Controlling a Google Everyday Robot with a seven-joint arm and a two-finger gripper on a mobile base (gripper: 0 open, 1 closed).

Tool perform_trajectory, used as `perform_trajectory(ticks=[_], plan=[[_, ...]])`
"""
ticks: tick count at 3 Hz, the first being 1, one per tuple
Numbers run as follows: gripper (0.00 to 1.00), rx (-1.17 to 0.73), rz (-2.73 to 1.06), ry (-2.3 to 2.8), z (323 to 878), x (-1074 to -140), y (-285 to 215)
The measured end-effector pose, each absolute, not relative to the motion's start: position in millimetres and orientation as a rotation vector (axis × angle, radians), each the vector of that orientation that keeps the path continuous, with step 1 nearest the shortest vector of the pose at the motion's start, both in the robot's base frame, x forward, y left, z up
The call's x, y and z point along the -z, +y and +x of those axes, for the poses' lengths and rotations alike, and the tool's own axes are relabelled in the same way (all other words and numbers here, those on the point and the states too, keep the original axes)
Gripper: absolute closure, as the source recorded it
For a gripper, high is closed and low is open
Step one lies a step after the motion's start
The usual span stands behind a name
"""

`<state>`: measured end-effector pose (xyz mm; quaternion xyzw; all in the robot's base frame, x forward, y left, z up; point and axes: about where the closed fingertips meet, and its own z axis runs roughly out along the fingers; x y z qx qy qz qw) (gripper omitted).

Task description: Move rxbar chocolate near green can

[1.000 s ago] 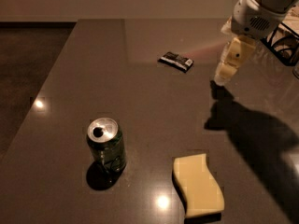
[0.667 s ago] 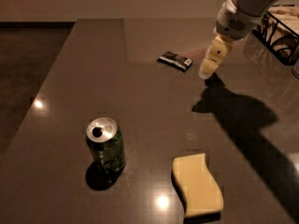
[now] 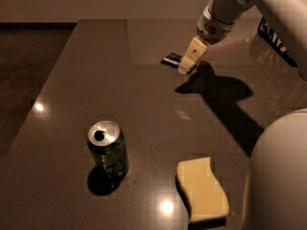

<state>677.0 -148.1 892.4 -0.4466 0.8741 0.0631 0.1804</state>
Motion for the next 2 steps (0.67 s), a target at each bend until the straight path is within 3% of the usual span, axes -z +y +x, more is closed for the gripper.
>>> perform_trajectory(ticks=[2], plan=[[0.0, -0.191, -1.192, 2.521, 705, -868, -127]])
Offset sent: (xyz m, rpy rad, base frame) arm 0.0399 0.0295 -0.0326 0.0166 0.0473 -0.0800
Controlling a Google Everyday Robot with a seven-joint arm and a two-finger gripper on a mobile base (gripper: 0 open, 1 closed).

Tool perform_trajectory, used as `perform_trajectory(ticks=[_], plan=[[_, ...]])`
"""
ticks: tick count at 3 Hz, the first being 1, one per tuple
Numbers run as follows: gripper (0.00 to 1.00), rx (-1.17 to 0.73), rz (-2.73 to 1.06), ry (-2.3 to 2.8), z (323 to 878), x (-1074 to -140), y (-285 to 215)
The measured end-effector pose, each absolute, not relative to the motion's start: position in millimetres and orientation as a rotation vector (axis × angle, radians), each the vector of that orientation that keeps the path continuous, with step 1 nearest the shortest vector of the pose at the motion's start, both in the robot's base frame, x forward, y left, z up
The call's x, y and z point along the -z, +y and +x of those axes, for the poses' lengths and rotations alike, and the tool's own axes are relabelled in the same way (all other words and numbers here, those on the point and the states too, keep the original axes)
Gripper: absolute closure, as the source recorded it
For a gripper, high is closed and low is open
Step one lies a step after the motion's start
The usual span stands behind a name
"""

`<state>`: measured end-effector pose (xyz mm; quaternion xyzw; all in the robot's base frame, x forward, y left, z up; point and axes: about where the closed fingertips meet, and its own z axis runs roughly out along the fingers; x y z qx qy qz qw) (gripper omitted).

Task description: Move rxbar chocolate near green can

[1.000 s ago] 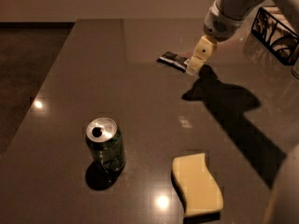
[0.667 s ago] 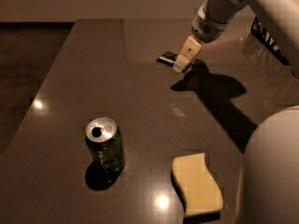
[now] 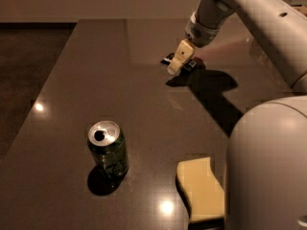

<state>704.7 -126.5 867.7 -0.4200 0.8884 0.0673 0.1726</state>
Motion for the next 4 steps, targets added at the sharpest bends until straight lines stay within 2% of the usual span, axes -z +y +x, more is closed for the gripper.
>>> perform_trajectory(ticks=[1, 2, 4], plan=[[0.0, -0.185, -1.188, 2.539, 713, -856, -121], [0.18, -0.16, -1.182, 2.568, 720, -848, -123], [0.65, -0.172, -1.192, 2.571, 719, -853, -133]])
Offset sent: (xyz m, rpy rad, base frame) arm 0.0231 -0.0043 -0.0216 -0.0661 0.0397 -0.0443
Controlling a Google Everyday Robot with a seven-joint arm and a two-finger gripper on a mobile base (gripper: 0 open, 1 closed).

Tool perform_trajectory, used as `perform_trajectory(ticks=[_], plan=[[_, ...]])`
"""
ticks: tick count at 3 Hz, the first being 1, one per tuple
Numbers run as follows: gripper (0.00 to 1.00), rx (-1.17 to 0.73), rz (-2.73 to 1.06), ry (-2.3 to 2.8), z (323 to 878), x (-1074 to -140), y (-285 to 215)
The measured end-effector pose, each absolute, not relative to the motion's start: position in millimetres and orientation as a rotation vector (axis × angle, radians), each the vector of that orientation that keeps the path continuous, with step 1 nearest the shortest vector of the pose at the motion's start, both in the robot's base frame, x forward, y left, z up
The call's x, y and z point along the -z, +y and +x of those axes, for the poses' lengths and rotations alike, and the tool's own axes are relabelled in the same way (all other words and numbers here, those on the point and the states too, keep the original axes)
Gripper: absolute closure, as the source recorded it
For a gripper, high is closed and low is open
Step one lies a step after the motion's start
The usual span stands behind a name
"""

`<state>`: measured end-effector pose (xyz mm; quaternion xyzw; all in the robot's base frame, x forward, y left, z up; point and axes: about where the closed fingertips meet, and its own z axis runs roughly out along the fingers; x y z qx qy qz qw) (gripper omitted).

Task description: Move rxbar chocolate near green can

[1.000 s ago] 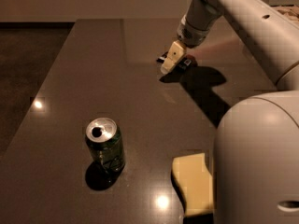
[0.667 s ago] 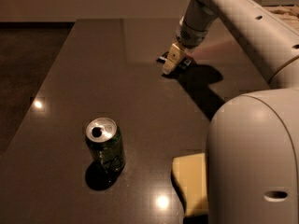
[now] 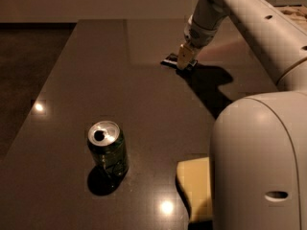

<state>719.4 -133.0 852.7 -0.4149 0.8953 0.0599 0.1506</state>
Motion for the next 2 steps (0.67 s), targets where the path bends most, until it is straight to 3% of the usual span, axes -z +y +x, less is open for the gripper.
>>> perform_trajectory(ticks=[1, 2], plan=[[0.87, -0.183, -1.22, 2.513, 708, -875, -133], [1.0, -0.199, -1.296, 2.423, 683, -902, -129]])
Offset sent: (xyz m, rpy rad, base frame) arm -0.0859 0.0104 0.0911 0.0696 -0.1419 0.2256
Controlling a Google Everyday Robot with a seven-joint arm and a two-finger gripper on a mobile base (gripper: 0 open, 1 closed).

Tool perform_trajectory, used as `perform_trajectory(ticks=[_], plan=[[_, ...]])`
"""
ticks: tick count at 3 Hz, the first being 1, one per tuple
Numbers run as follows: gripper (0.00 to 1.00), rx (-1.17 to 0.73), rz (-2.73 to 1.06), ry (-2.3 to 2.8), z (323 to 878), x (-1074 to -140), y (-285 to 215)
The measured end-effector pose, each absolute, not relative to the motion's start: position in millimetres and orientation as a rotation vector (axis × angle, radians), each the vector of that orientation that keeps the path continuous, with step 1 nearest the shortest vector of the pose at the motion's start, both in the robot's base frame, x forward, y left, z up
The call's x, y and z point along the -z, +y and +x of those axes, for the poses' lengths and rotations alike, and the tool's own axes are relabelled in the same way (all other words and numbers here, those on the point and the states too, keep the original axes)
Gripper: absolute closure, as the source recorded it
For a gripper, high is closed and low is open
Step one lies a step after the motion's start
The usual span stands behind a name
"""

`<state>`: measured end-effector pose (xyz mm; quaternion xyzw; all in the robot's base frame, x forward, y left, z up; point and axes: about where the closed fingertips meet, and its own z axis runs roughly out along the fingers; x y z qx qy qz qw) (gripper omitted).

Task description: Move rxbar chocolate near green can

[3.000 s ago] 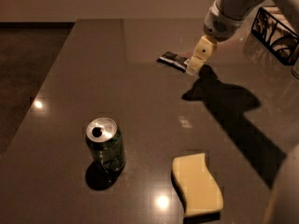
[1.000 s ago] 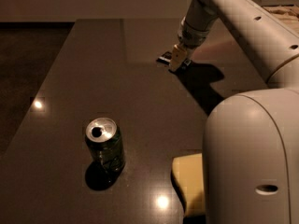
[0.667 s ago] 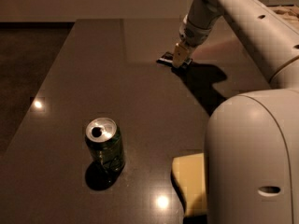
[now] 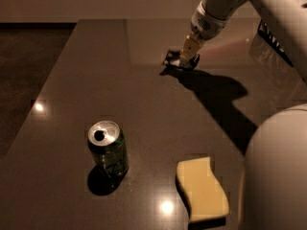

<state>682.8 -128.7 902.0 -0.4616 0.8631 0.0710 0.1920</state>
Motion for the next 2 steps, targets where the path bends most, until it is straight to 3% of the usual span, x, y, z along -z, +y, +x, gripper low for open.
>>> perform_trajectory(ticks=[2], plan=[[1.0, -0.214, -1.618, 2.203, 600, -932, -87]])
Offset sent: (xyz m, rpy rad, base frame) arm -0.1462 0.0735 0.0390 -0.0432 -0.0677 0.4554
